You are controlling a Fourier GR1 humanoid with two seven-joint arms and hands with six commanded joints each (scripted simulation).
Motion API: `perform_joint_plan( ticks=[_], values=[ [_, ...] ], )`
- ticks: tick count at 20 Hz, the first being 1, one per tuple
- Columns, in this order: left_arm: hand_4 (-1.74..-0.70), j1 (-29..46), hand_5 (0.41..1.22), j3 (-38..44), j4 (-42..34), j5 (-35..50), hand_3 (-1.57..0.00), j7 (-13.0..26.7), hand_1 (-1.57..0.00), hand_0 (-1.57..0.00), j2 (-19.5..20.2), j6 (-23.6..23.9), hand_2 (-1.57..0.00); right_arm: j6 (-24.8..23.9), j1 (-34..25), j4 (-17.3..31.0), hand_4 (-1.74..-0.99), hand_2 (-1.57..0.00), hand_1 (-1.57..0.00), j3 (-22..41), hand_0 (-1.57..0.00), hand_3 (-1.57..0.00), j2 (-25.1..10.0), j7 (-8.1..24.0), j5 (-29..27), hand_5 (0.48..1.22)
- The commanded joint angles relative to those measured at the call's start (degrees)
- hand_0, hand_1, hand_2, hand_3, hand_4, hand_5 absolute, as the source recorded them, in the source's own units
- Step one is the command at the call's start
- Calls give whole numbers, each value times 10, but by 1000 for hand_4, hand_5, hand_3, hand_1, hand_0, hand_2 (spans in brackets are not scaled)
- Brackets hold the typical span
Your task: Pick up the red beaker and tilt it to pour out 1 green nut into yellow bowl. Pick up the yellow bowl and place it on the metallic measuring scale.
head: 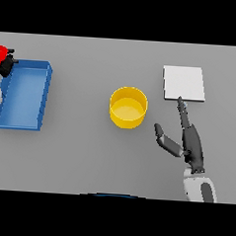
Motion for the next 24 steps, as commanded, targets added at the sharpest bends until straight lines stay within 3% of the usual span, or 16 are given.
perform_joint_plan(
  ticks=[1,2,6,7,10,12,14,16,19,22,24],
  values=[
    [-1741,9,1173,-2,-7,7,-1533,11,-1571,-1571,-1,4,-1571,3,4,-5,-1006,1,1,1,1,1,0,0,-3,647],
    [-1741,16,1151,-4,-17,13,-1541,15,-1571,-1571,-2,12,-1571,1,9,2,-1012,1,1,0,1,1,0,-13,-2,650],
    [-1713,36,991,-33,-52,13,-1559,34,-1571,-1571,17,28,-1571,-2,3,1,-1017,1,1,-1,1,1,0,-5,1,638],
    [-1645,47,941,-41,-60,14,-1561,34,-1571,-1571,20,31,-1571,-5,-2,2,-1021,1,1,-1,1,1,1,4,4,636],
    [-1275,66,810,-57,-92,6,-1470,48,-1543,-1571,39,24,-1501,-7,2,-1,-1012,1,1,-1,1,1,0,-2,4,634],
    [-1068,66,749,-59,-96,14,-1136,44,-1215,-1393,41,6,-1209,-4,4,-2,-1007,1,1,-5,1,1,-1,-7,-4,635],
    [-958,70,696,-62,-95,17,-768,48,-796,-965,42,-4,-816,-5,5,1,-1004,1,1,-1,1,1,4,-3,-1,635],
    [-889,63,666,-74,-88,11,-491,51,-509,-617,43,-23,-522,-4,6,0,-1008,1,1,0,1,1,4,-6,-2,635],
    [-822,59,657,-83,-69,8,-251,31,-260,-316,45,-45,-267,-5,6,-1,-1009,1,1,1,1,1,2,-10,2,639],
    [-796,63,649,-82,-59,3,-128,3,-133,-161,39,-40,-136,-2,7,-7,-1019,1,1,-2,1,1,-7,-2,5,643],
    [-782,63,651,-80,-59,0,-82,-3,-85,-103,38,-32,-87,-2,0,-8,-1020,1,1,8,1,1,-11,25,26,640]
  ],
)
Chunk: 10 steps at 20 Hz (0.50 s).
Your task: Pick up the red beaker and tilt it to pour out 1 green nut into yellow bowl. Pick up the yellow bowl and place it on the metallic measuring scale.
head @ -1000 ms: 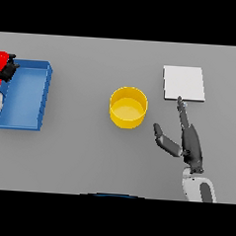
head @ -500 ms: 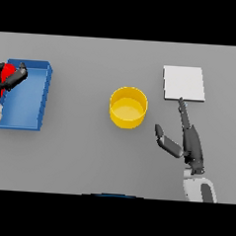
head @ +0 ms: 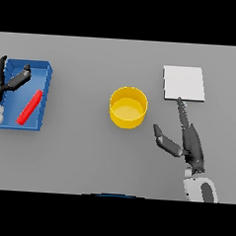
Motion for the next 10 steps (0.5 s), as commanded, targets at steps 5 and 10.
perform_joint_plan(
  ticks=[5,10],
  values=[
    [-746,-10,662,-8,-3,-1,-26,-3,-27,-33,-7,7,-28,100,-97,26,-1071,1,1,38,1,1,-100,29,68,678],
    [-733,-7,680,-10,-8,-3,-8,-4,-8,-10,0,9,-8,162,-203,73,-1192,1,1,104,1,1,-159,28,160,677]
  ],
)
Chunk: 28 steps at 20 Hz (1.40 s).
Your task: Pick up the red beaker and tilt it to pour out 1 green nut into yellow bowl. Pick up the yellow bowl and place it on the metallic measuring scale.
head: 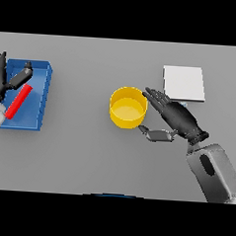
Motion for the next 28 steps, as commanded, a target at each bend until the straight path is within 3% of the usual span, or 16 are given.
perform_joint_plan(
  ticks=[1,8,13,18,28],
  values=[
    [-736,-3,685,2,3,2,-6,-4,-6,-8,1,-3,-7,12,-13,13,-1197,1,1,10,1,1,-13,-17,10,677],
    [-745,4,704,3,-4,6,0,-3,-1,-1,10,-8,-1,72,-133,82,-1218,1,1,109,1,1,-56,-64,113,707],
    [-747,7,701,3,-8,7,1,3,0,0,15,-9,0,115,-176,134,-1221,1,1,148,1,1,-42,-77,130,722],
    [-741,3,699,2,-6,5,1,-4,1,1,15,-9,1,126,-219,196,-1250,1,1,179,1,1,-15,-79,150,733],
    [-744,12,697,9,-14,14,1,0,1,1,27,-15,1,165,-264,264,-1282,-3,1,200,1,-28,23,-60,157,749]
  ],
)
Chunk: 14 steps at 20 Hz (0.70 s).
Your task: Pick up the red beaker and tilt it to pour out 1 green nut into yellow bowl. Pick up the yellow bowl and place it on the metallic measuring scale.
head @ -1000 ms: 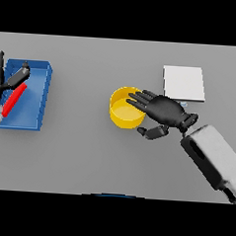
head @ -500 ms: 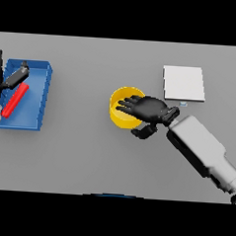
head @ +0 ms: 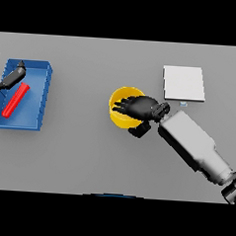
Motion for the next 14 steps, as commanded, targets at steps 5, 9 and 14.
perform_joint_plan(
  ticks=[5,9,14],
  values=[
    [-752,-3,701,0,14,-2,1,-13,1,1,-9,4,1,28,2,9,-1321,-147,-135,-9,-161,-182,1,15,-13,839],
    [-756,-1,703,-1,9,-6,1,-8,1,1,-5,7,1,31,4,6,-1514,-959,-983,-7,-993,-552,-7,-3,-18,1064],
    [-747,-2,692,-6,7,-10,1,-11,1,1,-5,6,1,45,3,-2,-1666,-1234,-1378,-4,-1382,-1210,-14,0,-30,1170]
  ],
)
